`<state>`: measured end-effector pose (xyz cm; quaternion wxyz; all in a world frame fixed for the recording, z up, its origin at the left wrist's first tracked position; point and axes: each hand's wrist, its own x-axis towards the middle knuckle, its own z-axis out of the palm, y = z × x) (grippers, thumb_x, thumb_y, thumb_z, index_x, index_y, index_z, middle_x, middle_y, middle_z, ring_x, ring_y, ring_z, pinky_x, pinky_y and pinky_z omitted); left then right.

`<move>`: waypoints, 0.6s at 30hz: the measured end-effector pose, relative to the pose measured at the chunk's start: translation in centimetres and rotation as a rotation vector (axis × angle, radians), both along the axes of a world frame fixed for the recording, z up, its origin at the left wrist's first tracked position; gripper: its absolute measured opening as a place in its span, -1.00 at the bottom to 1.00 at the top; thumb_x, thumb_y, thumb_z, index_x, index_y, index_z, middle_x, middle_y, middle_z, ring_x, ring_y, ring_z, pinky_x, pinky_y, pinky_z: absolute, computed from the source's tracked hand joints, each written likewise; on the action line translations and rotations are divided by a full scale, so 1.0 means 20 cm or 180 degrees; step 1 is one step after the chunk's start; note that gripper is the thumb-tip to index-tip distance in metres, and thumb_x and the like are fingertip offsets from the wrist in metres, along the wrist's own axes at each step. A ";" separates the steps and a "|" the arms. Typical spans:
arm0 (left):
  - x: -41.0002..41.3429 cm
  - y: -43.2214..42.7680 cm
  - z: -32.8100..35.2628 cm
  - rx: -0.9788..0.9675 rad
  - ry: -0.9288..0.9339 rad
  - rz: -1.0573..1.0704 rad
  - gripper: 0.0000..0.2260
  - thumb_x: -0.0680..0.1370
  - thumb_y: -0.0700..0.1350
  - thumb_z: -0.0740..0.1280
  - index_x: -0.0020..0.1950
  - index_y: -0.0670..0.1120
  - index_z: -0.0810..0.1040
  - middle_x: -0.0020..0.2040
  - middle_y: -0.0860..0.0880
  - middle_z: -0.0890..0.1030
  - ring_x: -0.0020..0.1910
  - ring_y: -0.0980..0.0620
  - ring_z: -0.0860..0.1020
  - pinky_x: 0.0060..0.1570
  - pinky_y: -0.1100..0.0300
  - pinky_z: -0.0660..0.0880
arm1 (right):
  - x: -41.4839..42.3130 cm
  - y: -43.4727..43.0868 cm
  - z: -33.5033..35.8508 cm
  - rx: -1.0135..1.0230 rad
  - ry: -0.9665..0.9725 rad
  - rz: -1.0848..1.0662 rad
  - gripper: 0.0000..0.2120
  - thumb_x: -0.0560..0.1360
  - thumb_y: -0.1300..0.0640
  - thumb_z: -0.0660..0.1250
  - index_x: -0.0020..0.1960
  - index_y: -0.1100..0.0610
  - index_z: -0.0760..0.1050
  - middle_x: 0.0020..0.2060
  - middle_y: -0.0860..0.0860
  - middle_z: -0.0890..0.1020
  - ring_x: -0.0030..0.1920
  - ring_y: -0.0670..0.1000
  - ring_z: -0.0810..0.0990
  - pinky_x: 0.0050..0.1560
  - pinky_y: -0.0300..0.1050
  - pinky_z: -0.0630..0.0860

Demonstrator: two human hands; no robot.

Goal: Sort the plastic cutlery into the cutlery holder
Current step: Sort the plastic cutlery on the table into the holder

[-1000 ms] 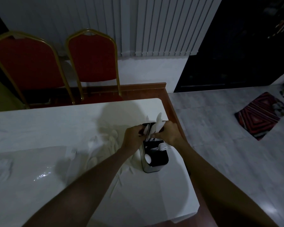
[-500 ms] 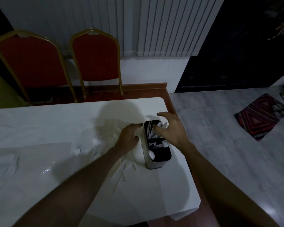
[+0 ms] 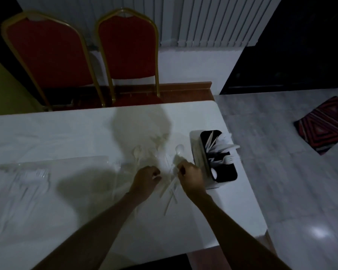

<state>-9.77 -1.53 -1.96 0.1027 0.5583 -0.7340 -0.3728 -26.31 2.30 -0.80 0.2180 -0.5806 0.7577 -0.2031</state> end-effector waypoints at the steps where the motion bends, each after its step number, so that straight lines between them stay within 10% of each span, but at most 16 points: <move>1: -0.01 0.03 -0.02 0.0111 -0.0009 -0.0065 -0.83 0.49 -0.13 0.39 0.02 -0.18 0.62 -0.05 -0.10 0.65 -0.14 0.09 0.53 -0.15 0.37 0.33 | 0.01 0.04 -0.08 0.0106 -0.0024 -0.0179 -0.93 0.51 0.30 0.27 -0.11 0.21 0.51 -0.21 0.11 0.60 -0.20 0.08 0.56 -0.21 -0.10 0.46; 8: -0.09 0.15 -0.11 0.0314 -0.0012 0.0011 -0.83 0.46 -0.05 0.42 -0.25 -0.10 0.53 -0.45 0.17 0.37 -0.46 0.21 0.38 -0.44 0.43 0.34 | 0.03 0.13 -0.28 0.0605 -0.0241 -0.0931 -0.92 0.52 0.16 0.36 -0.07 0.14 0.47 -0.14 0.02 0.57 -0.14 0.03 0.59 -0.11 0.04 0.61; 18: 0.20 0.07 -0.13 0.0576 -0.0258 0.0679 -0.85 0.44 -0.06 0.45 -0.19 -0.14 0.63 -0.21 -0.07 0.66 -0.18 0.00 0.61 -0.16 0.19 0.51 | 0.10 0.05 -0.28 0.0336 -0.0297 -0.0648 -0.95 0.55 0.18 0.31 0.00 0.12 0.52 -0.03 0.03 0.55 -0.03 0.04 0.58 0.01 -0.03 0.60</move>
